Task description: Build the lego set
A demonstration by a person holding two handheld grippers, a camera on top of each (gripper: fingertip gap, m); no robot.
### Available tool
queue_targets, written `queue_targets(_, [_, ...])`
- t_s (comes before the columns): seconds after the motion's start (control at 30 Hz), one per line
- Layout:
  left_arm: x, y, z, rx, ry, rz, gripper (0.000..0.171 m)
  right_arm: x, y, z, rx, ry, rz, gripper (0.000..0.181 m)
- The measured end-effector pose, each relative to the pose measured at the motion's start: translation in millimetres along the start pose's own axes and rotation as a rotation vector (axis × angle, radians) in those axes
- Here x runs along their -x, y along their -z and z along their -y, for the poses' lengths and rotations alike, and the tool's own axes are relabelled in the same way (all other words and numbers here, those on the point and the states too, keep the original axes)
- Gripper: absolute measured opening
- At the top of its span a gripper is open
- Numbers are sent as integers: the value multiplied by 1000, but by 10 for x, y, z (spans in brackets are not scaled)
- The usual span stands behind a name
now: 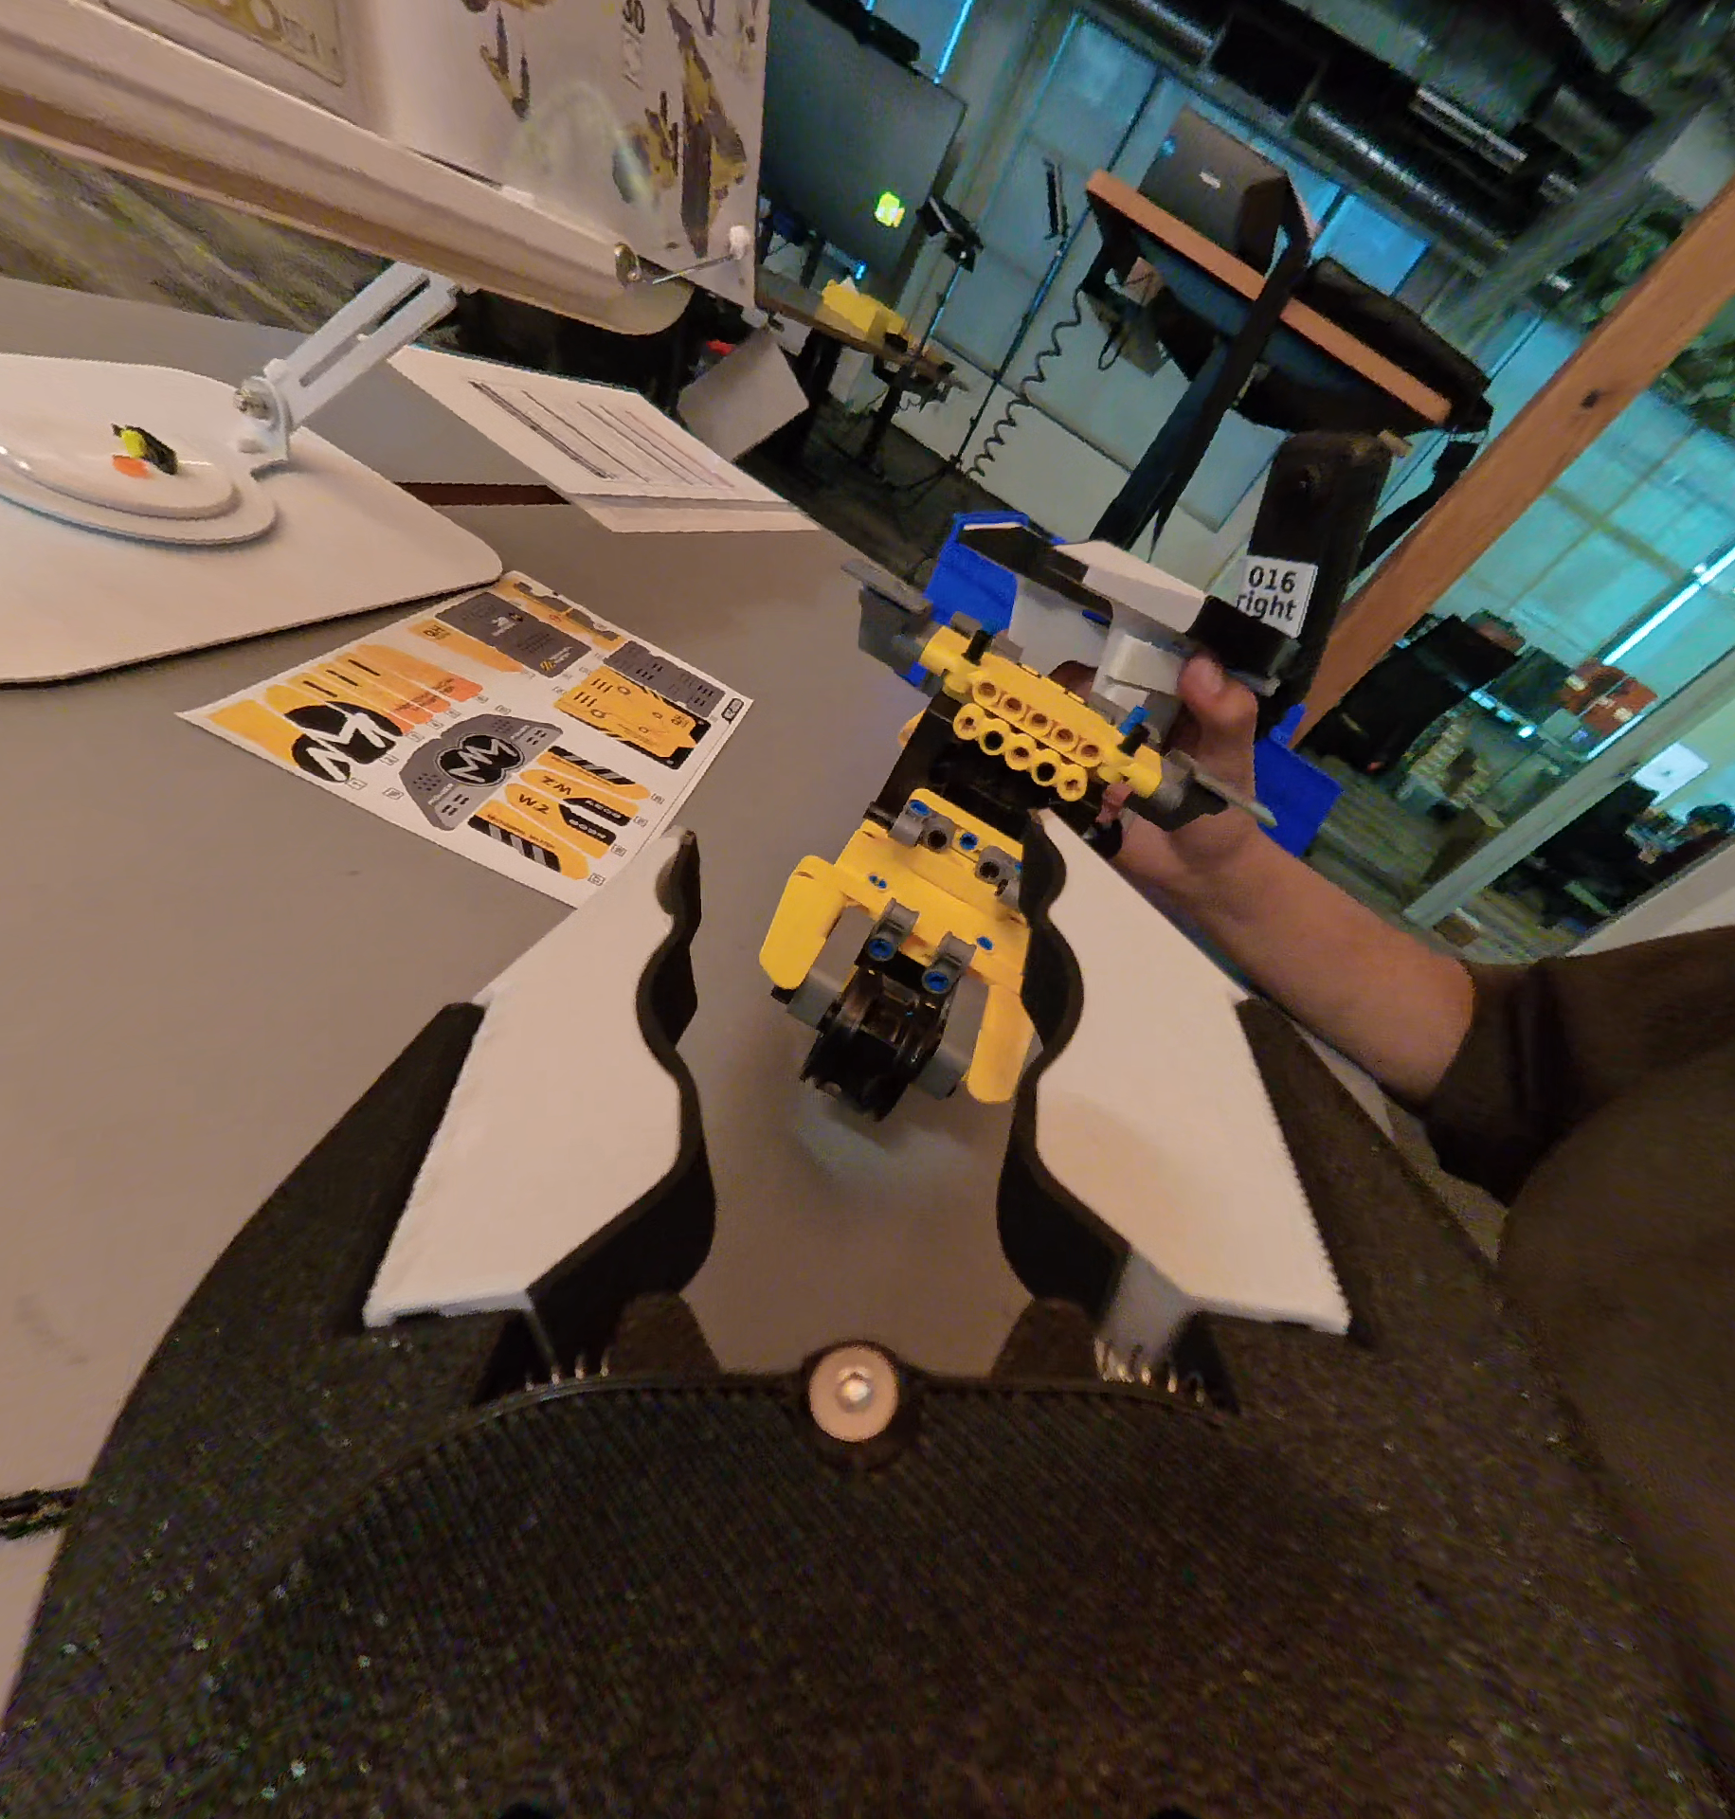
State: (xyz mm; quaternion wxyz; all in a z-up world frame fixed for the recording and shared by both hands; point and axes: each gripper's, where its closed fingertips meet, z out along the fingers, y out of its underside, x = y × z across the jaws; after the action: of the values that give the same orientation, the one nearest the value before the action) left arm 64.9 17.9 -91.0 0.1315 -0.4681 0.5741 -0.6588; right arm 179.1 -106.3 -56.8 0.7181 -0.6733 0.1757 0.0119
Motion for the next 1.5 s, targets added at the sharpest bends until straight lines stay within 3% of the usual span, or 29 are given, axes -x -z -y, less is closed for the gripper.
queue_targets(0.1, [13,0,5,-15,26,-12,62,-40,18,27,-7,-3,-19,44])
queue_targets(0.23, [120,-23,-100,40,-58,59,62,-92,24,12,-10,-72,-8,45])
queue_targets(0.5, [-15,-91,-134,26,-22,-36,62,-125,-48,-201,90,62,-56,43])
queue_targets(0.9, [-20,-99,-111,7,-16,-41,64,-89,-50,-193,64,3,-8,43])
queue_targets(1.03, [-33,-117,-135,23,-34,-35,65,-170,-77,-304,132,48,-85,42])
queue_targets(1.2, [1,-146,-147,32,-68,22,86,-77,-105,-298,122,63,-64,39])
queue_targets(1.43, [-25,-133,-126,18,-90,10,92,-26,-89,-214,90,57,-44,42])
queue_targets(1.5, [-95,-115,-84,-16,-123,-24,110,34,-91,-180,69,10,-10,42])
